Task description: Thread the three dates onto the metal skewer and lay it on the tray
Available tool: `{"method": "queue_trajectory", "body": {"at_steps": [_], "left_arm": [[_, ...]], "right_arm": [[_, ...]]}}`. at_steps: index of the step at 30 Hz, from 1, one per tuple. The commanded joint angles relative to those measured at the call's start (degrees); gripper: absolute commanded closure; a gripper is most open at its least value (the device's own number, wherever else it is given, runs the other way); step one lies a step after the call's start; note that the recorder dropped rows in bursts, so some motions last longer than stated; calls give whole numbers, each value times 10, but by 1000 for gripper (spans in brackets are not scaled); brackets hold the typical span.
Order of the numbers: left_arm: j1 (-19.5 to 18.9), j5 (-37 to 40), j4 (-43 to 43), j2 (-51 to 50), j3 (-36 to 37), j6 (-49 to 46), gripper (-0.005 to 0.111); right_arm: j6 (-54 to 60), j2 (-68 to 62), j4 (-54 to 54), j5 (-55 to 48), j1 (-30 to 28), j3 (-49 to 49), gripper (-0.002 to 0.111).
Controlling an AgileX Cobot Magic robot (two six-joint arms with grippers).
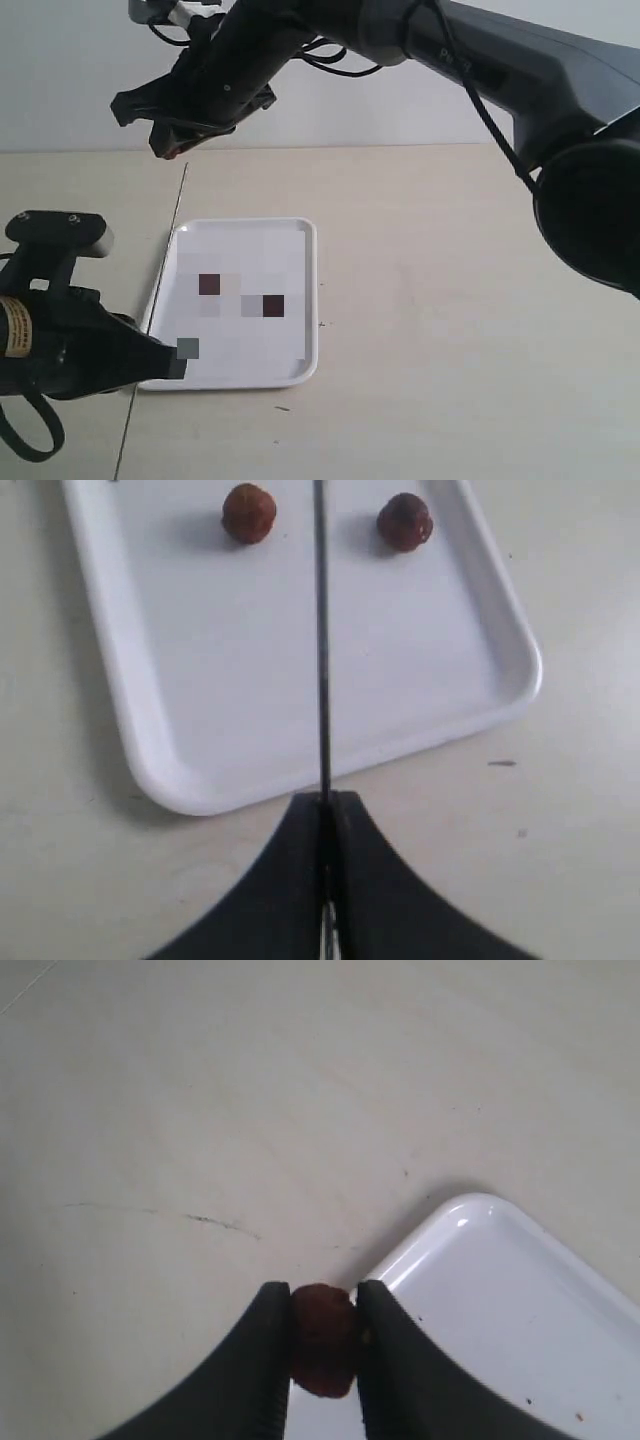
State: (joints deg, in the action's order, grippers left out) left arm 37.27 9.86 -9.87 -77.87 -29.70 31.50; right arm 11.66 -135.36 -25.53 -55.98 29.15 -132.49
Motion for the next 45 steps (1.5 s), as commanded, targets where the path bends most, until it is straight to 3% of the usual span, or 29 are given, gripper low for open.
{"method": "queue_trajectory", "body": {"at_steps": [1,6,18,32,40,45], "left_arm": [[-18,-19,4,4,3,8,107],[-57,-19,4,4,3,19,107],[-59,-56,4,4,3,19,107],[-60,-123,4,4,3,35,107],[-94,-125,4,4,3,46,107],[-94,-127,3,4,3,46,107]], "right_arm": [[-17,8,-3,25,-13,2,87],[-18,8,-28,50,-13,2,87],[-13,8,-92,121,-11,2,87],[-8,7,-106,133,-11,2,87],[-3,7,-110,137,-11,2,87],[-3,7,-129,140,-11,2,87]]}}
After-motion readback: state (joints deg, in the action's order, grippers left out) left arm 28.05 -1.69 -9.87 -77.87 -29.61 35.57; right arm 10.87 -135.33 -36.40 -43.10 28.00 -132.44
